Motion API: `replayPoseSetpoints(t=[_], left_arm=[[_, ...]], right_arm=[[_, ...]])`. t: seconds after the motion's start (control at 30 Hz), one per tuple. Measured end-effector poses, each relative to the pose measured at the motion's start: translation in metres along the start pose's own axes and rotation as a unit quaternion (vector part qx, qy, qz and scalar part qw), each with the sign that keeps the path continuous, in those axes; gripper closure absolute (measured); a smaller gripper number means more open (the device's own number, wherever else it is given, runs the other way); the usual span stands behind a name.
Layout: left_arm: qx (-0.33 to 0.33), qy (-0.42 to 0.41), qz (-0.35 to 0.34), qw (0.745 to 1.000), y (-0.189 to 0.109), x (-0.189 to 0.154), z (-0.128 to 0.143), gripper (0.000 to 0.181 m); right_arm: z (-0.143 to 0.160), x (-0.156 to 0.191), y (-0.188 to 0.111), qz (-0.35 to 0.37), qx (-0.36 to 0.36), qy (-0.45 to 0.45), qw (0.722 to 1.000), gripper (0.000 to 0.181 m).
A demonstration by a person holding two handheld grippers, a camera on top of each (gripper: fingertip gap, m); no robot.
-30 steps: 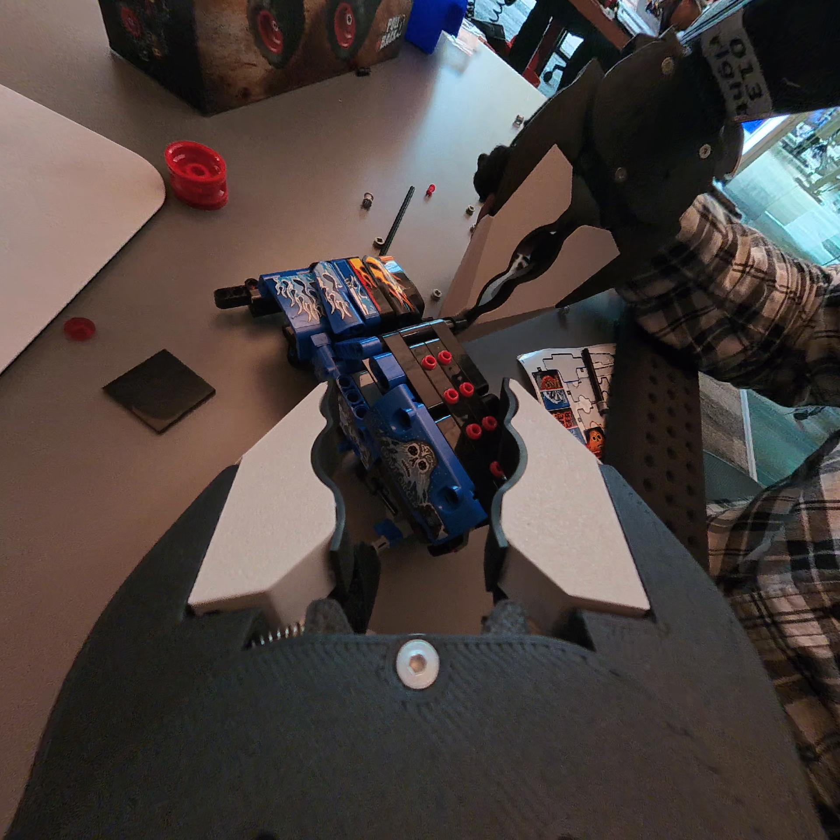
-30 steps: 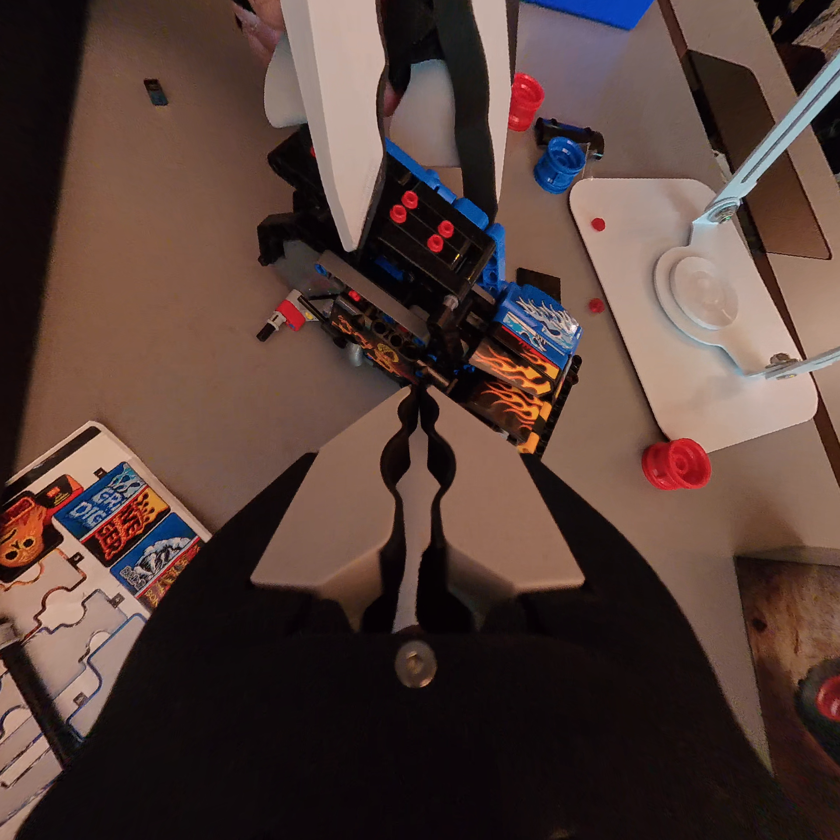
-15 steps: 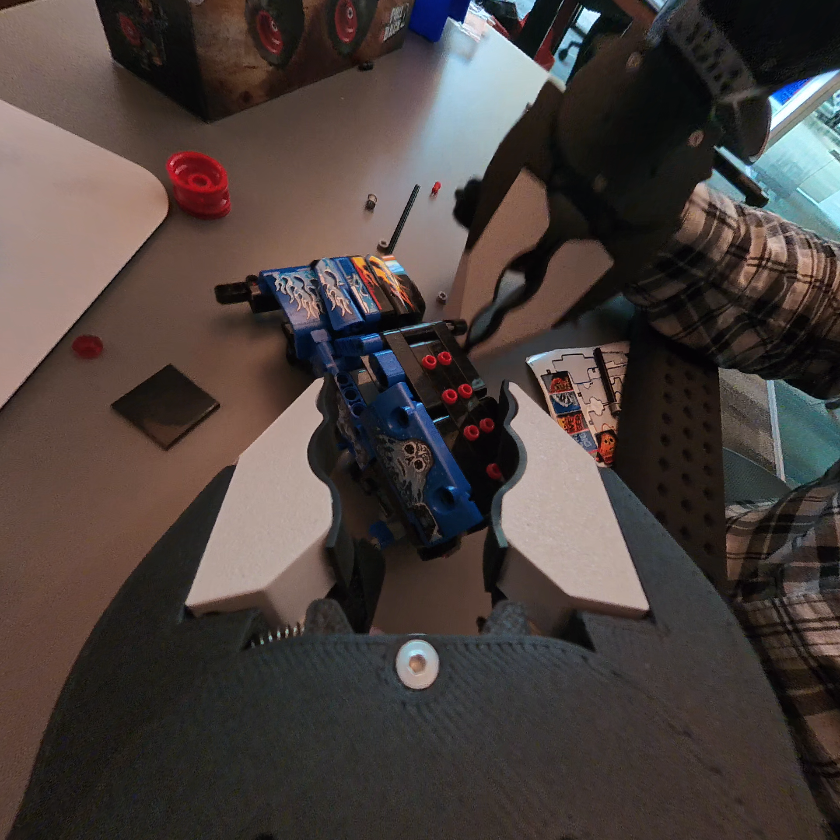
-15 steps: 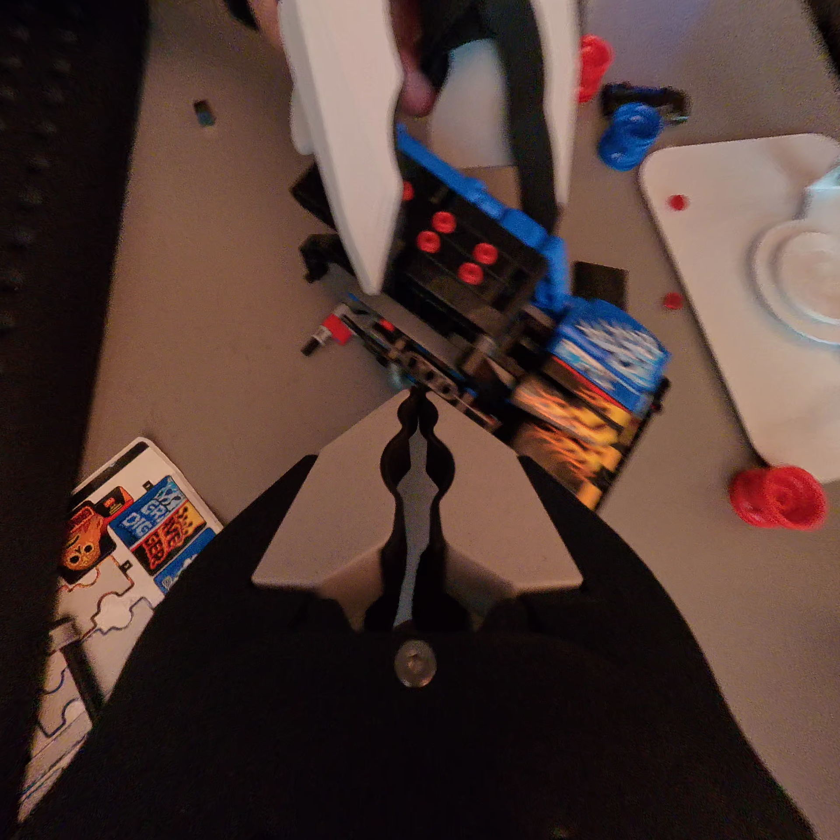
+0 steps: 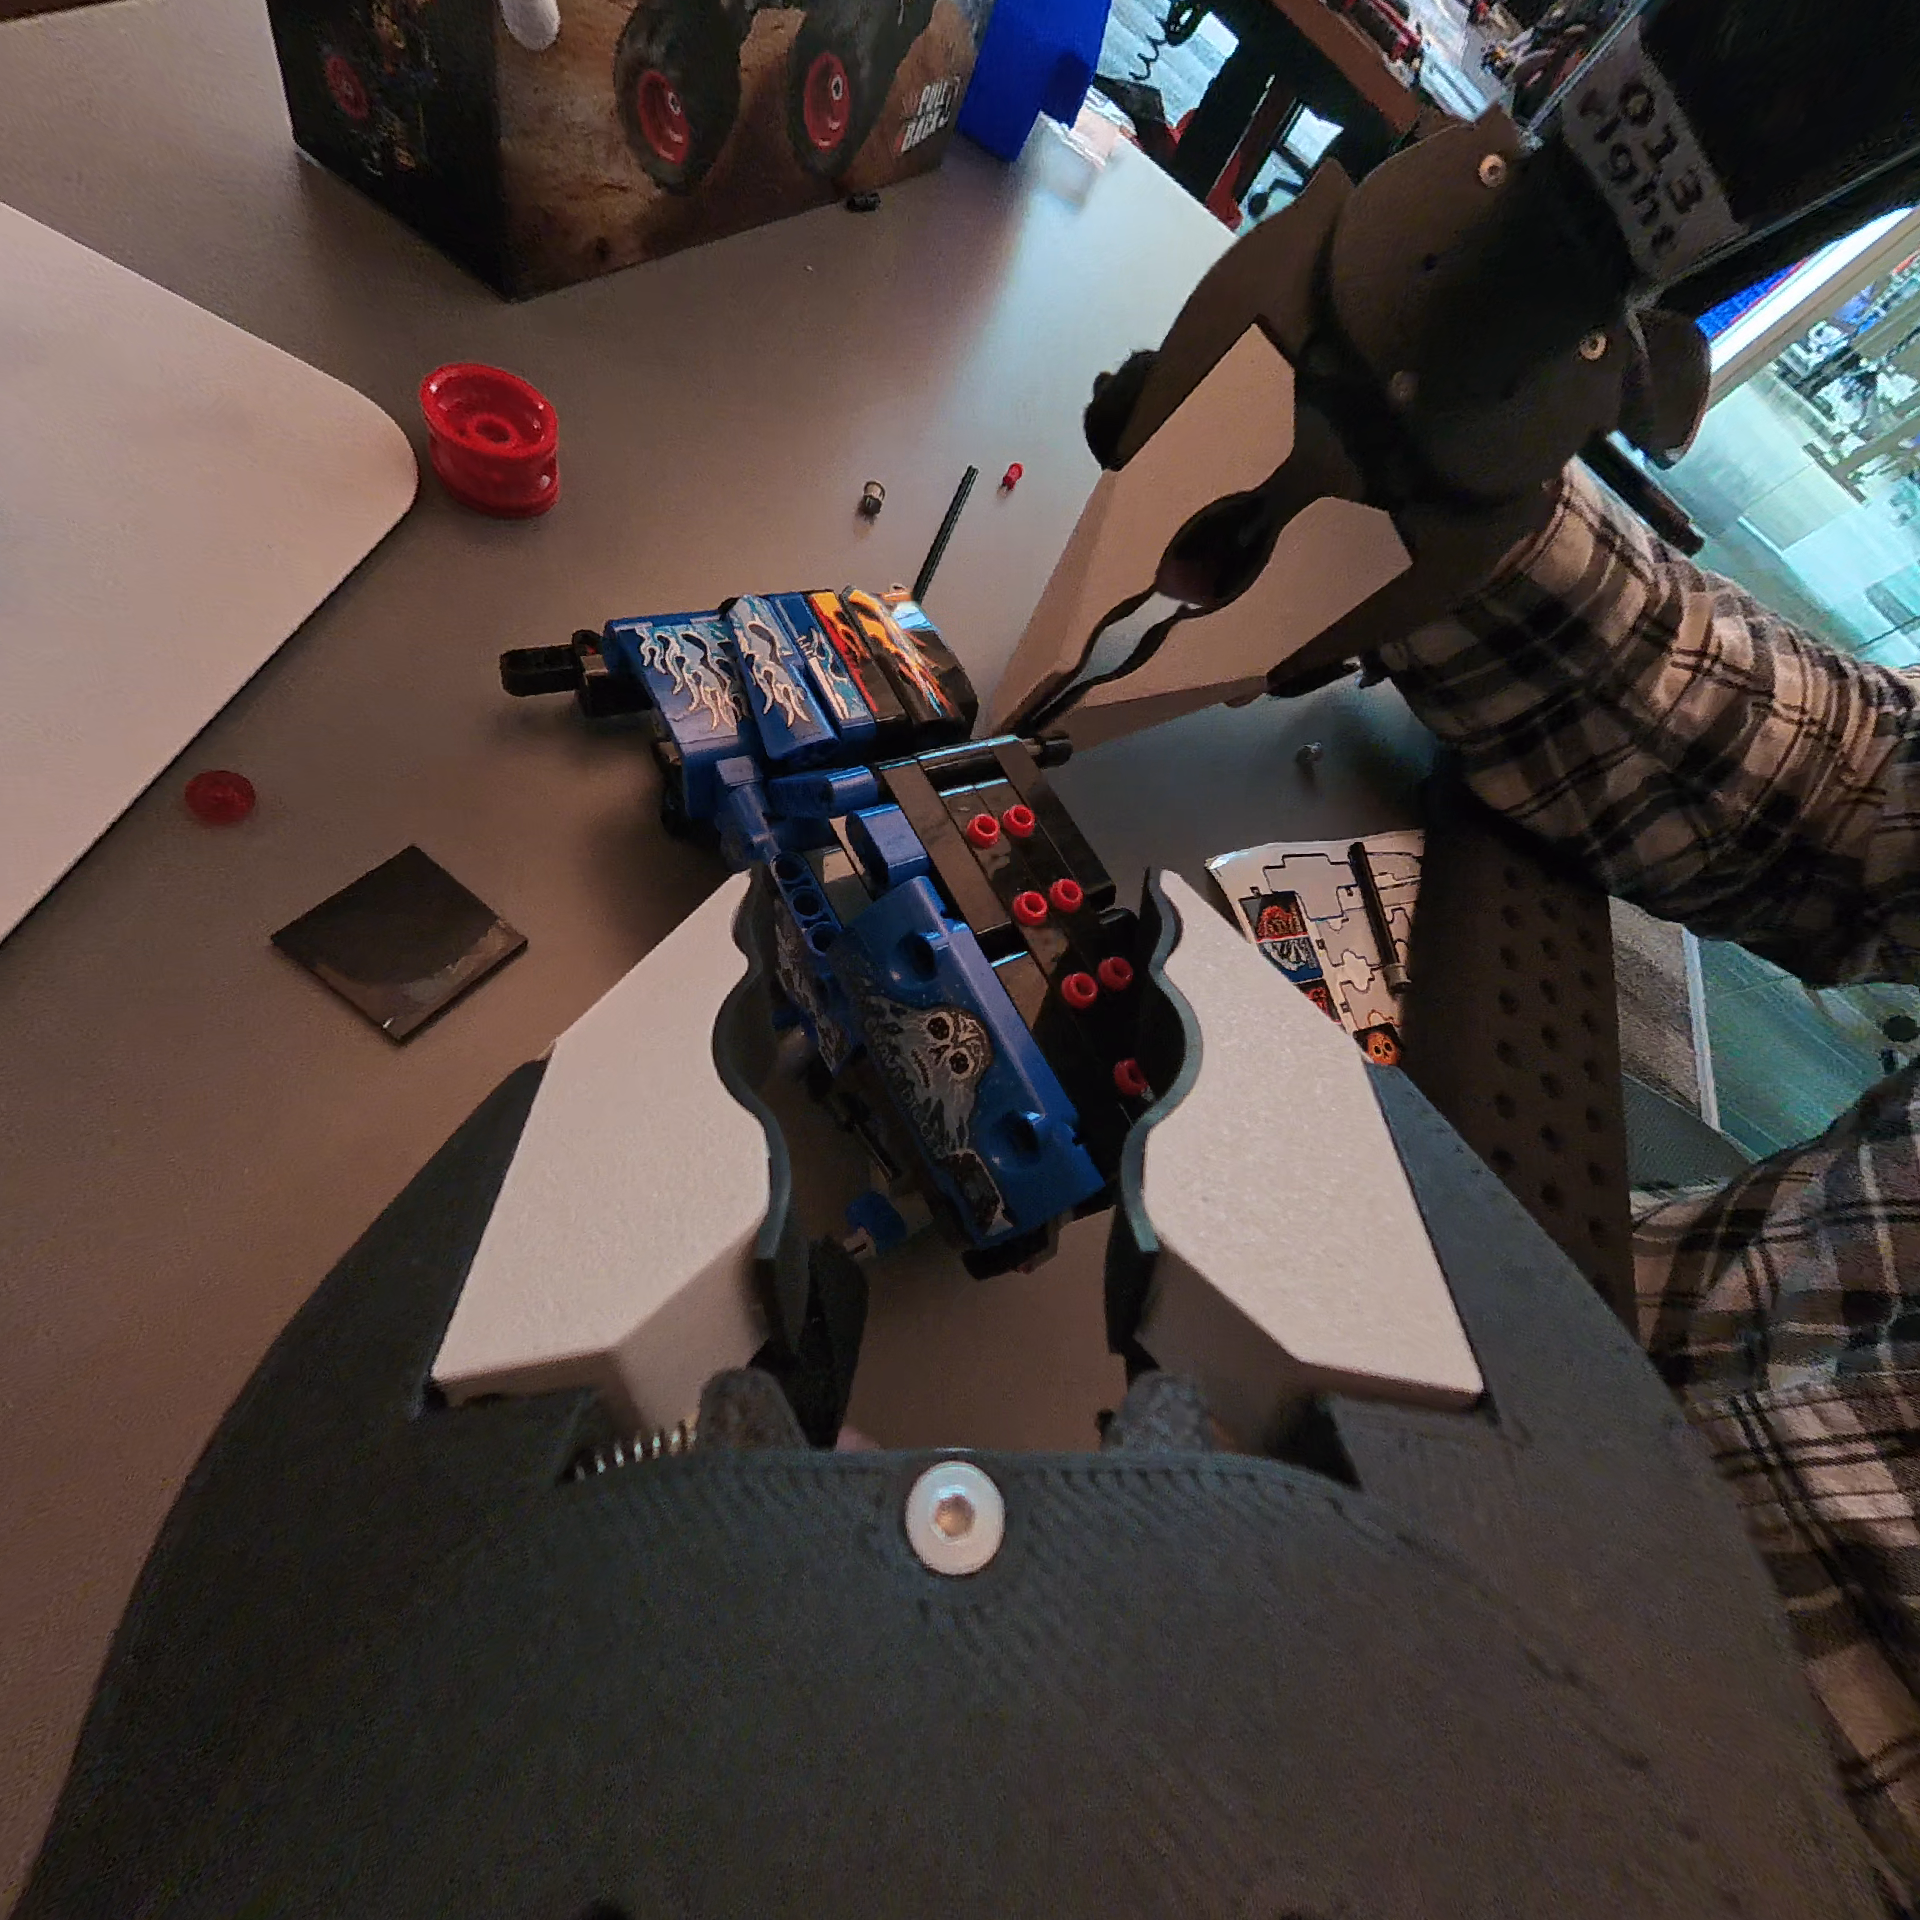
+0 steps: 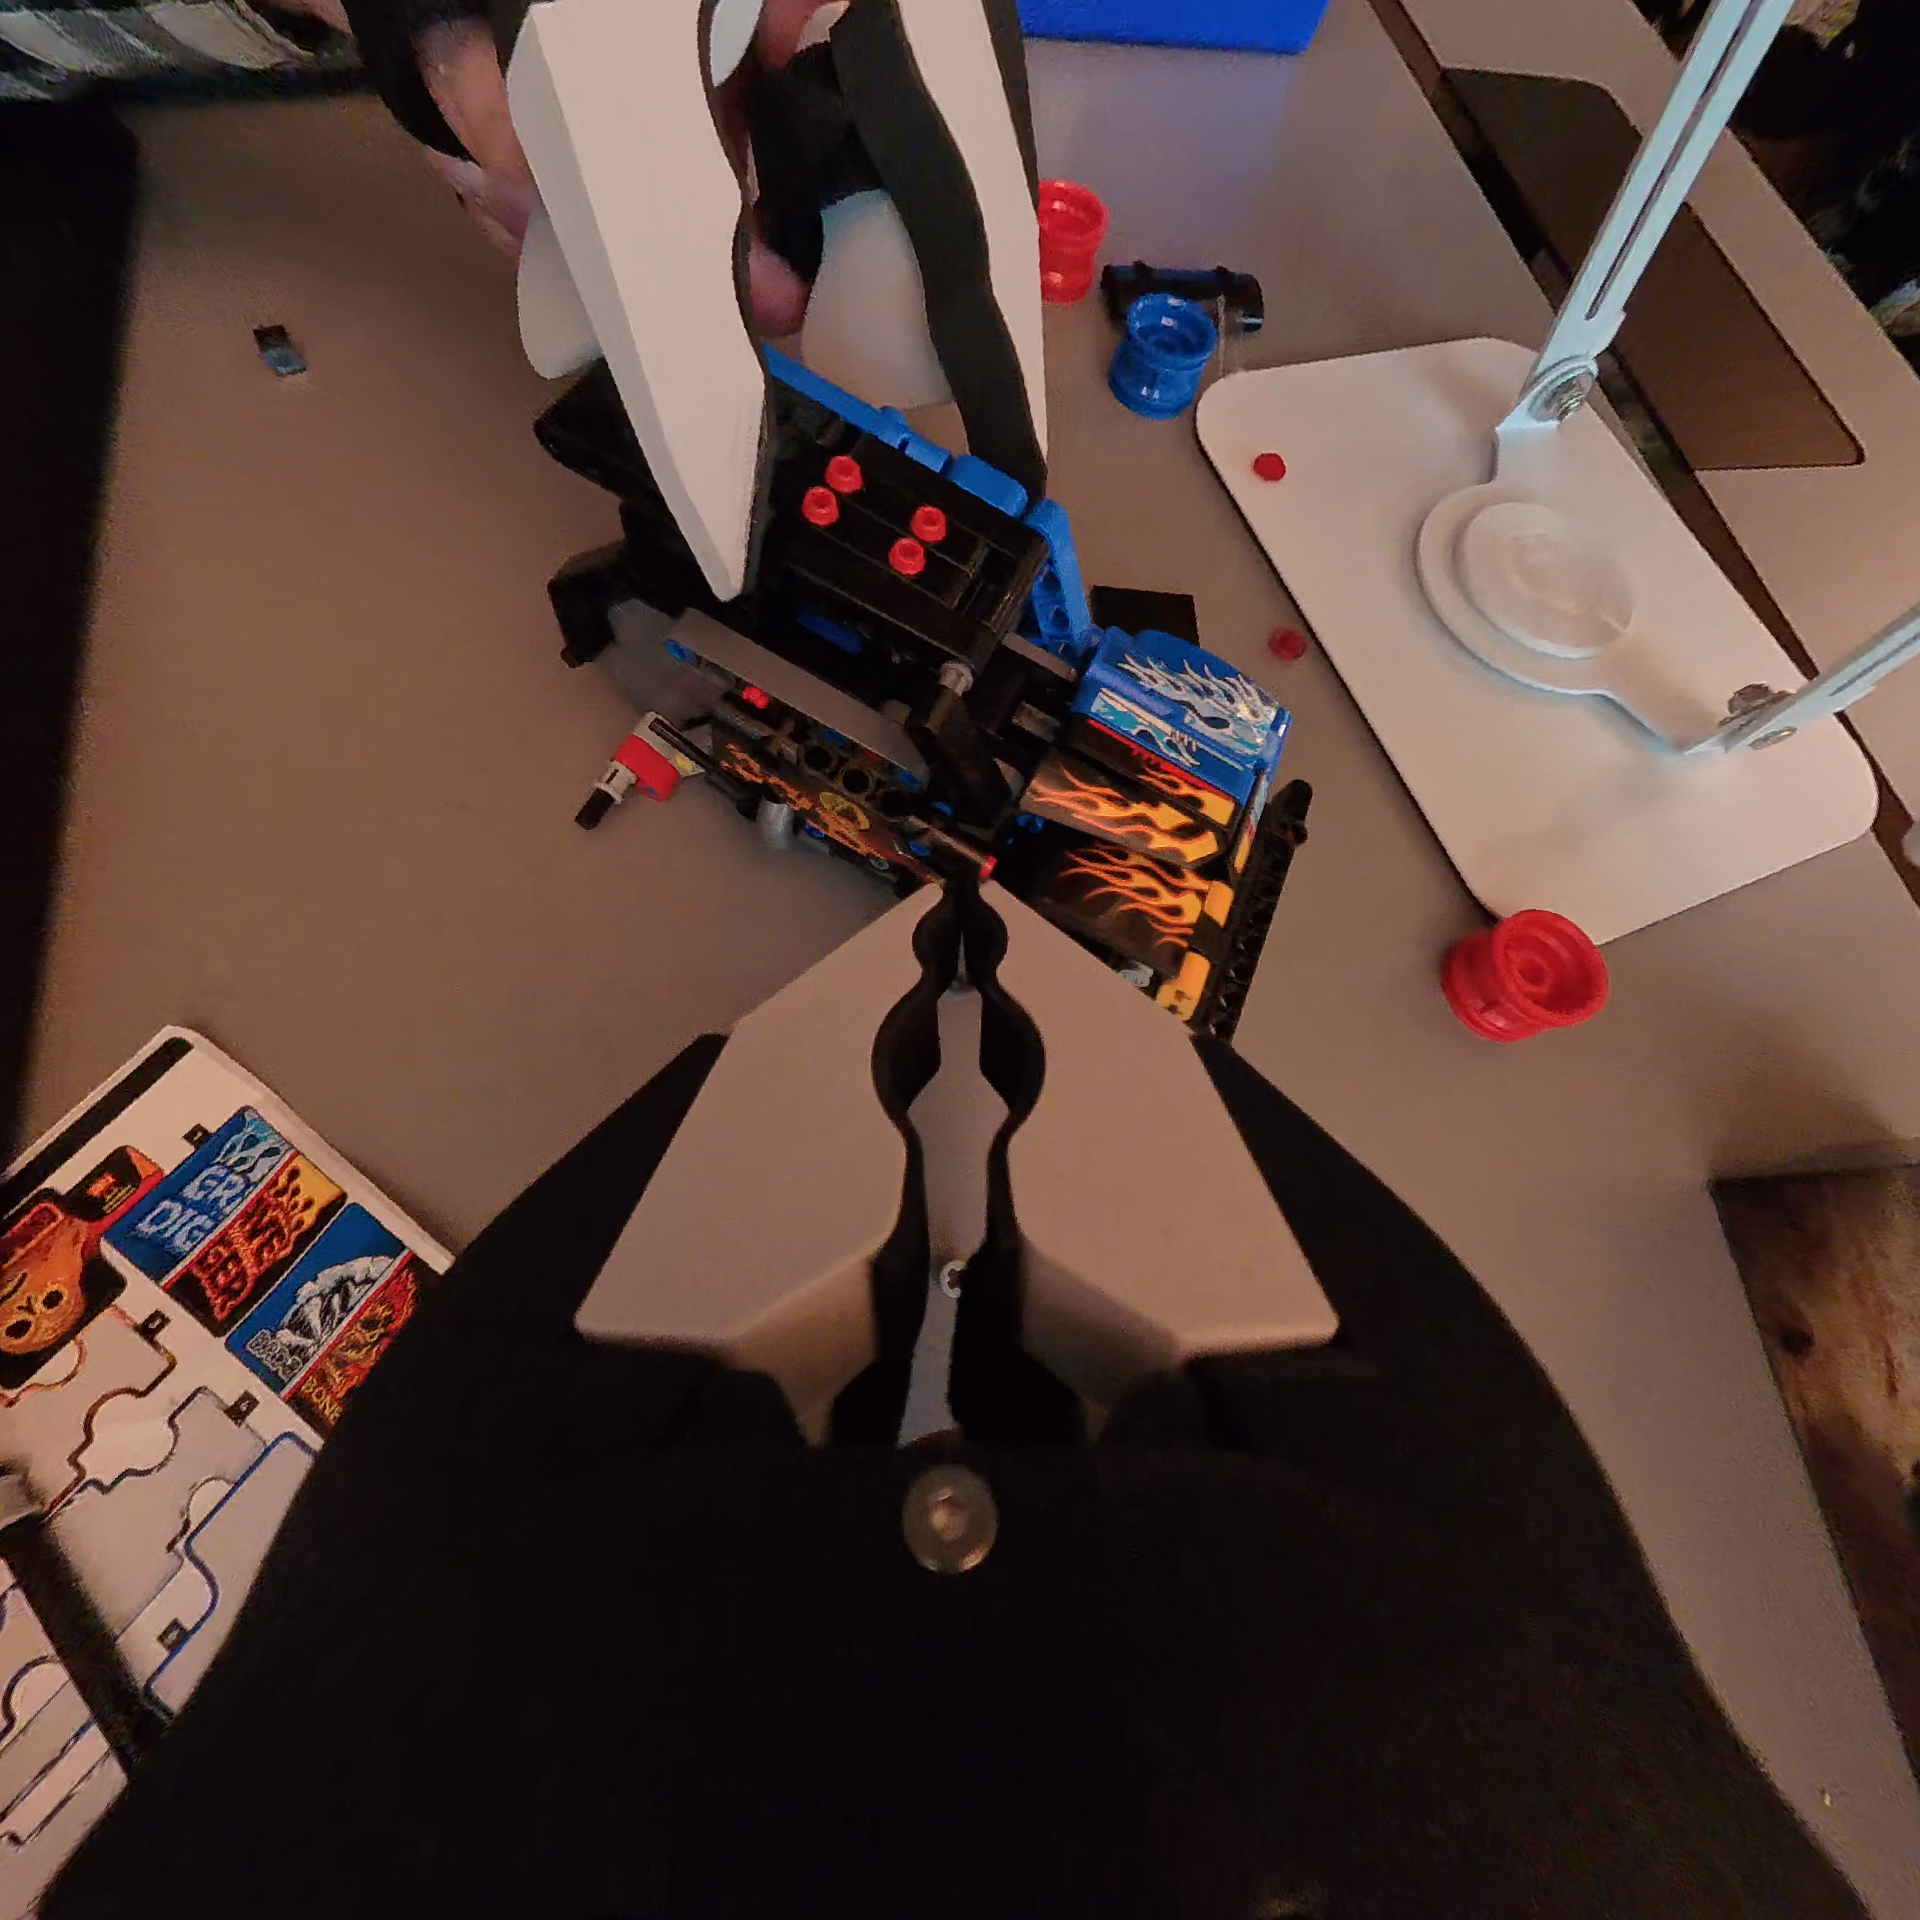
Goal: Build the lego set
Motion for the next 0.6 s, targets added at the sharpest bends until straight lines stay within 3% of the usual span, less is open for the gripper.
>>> replayPoseSetpoints(t=[0.6], left_arm=[[-0.016,-0.017,0.006,1.0,0.0005,0.0037,0.0021,0.113]], right_arm=[[-0.0013,0.0022,0.0028,0.008,-0.029,-0.005,1.0,0.181]])
Point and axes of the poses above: each gripper's, where its closed fingertips meet, y out along the fingers, z out of its underside, x = y × z across the jaws, the point moved 10 cm from there along -y, back along the fingers, and after that the axes turned 7 degrees about -z, right-handed, at the moved point
